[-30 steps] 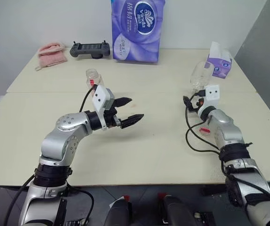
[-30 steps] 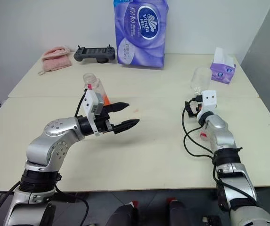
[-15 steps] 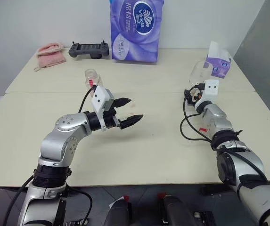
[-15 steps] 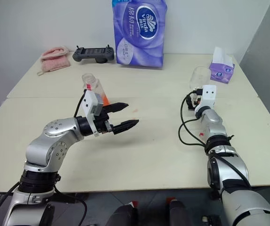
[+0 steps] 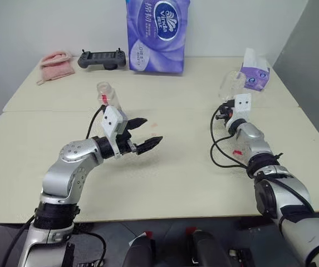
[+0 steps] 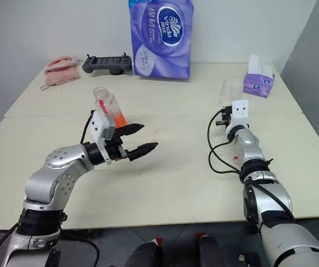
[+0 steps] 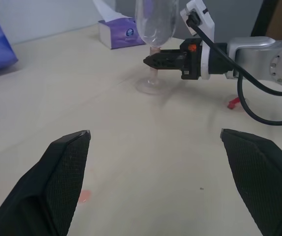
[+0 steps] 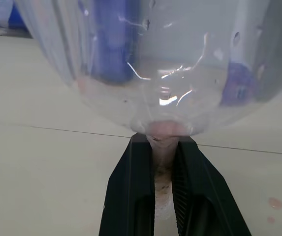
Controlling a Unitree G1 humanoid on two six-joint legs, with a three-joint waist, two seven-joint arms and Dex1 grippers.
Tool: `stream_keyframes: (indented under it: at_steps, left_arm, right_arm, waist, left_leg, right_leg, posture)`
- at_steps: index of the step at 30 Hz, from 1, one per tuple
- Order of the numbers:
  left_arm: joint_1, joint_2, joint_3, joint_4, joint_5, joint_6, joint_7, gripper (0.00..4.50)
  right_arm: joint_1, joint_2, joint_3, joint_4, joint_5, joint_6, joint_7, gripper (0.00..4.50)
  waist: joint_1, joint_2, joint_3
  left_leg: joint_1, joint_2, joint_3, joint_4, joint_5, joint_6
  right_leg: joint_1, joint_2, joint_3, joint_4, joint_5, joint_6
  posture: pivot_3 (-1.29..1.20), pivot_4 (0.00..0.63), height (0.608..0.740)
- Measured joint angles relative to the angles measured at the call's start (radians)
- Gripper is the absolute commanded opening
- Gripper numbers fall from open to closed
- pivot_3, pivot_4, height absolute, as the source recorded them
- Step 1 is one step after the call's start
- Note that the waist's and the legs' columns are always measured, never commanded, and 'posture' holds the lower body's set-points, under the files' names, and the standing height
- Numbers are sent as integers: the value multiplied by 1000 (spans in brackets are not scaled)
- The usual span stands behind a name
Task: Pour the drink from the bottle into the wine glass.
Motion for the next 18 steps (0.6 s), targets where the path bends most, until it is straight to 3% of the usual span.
stream_keyframes:
  at_steps: [8,12,18]
  left_arm:
    - [389,2,160,-173,-22,-11,87,4500]
    - [452,-5,203,-219,-23,-34,124,4500]
    - [504,-7,222,-250,-31,-46,144,4500]
  right_arm:
    - [28,139,103,-216,-24,14,87,164]
    - [57,183,142,-243,-38,46,118,164]
    - [102,191,161,-246,-44,65,133,164]
  waist:
    - [-6,1,0]
    - [19,1,0]
    - [16,1,0]
  left_leg:
    - [1,0,-1,-2,-2,3]
    - [0,-2,-3,0,-2,3]
    - [1,-1,-3,0,-2,3]
  right_leg:
    - [0,-1,3,0,0,0]
    - [2,-2,1,-1,0,0]
    - [2,-2,-2,0,0,-1]
  posture:
    - [0,150,740]
    - [0,150,740]
    - [0,150,740]
